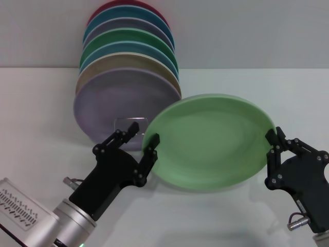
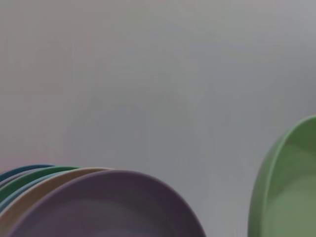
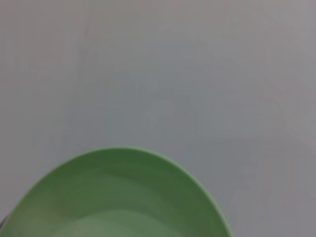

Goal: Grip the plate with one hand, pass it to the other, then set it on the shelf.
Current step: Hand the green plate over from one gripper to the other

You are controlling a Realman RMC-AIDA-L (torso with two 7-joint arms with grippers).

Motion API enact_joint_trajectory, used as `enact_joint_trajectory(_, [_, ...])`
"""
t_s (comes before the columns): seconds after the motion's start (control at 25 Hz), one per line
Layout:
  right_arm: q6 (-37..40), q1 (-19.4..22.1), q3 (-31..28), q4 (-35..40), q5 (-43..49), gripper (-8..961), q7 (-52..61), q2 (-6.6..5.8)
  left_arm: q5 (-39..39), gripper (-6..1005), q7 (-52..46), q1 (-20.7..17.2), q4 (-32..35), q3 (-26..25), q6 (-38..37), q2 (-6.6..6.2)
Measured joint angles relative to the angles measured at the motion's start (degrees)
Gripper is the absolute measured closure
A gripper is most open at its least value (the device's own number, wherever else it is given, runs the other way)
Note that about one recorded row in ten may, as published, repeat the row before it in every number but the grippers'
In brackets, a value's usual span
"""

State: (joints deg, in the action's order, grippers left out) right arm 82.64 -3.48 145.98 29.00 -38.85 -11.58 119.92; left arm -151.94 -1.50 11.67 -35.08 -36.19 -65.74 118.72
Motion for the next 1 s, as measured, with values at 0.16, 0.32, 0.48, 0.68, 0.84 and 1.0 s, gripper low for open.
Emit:
enact_joint_trajectory(0.16, [0.1, 0.0, 0.0, -0.1, -0.3, 937, 0.0, -0.02, 0.1, 564, -0.7, -0.3, 0.0, -0.4, -0.3, -0.12])
enact_joint_trajectory(0.32, [0.2, 0.0, 0.0, -0.2, -0.3, 937, 0.0, -0.04, 0.1, 545, -0.6, -0.4, -0.2, -0.2, -0.3, -0.07])
enact_joint_trajectory(0.48, [0.3, 0.0, 0.0, -0.2, -0.4, 937, -0.2, -0.04, -0.2, 550, -0.4, -0.1, -0.1, 0.1, -0.4, 0.07])
enact_joint_trajectory(0.68, [0.4, 0.0, 0.1, -0.2, -0.4, 937, -0.2, -0.04, -0.4, 554, -0.3, 0.0, -0.1, 0.6, -0.2, 0.16])
enact_joint_trajectory(0.84, [0.4, 0.0, -0.2, 0.1, -0.5, 937, -0.3, -0.04, -0.4, 555, -0.2, 0.0, -0.2, 0.8, -0.2, 0.15])
enact_joint_trajectory(1.0, [0.4, -0.1, -0.1, 0.3, -2.1, 937, -1.3, -0.04, -0.4, 556, -0.2, 0.0, -0.2, 0.9, -0.3, 0.13])
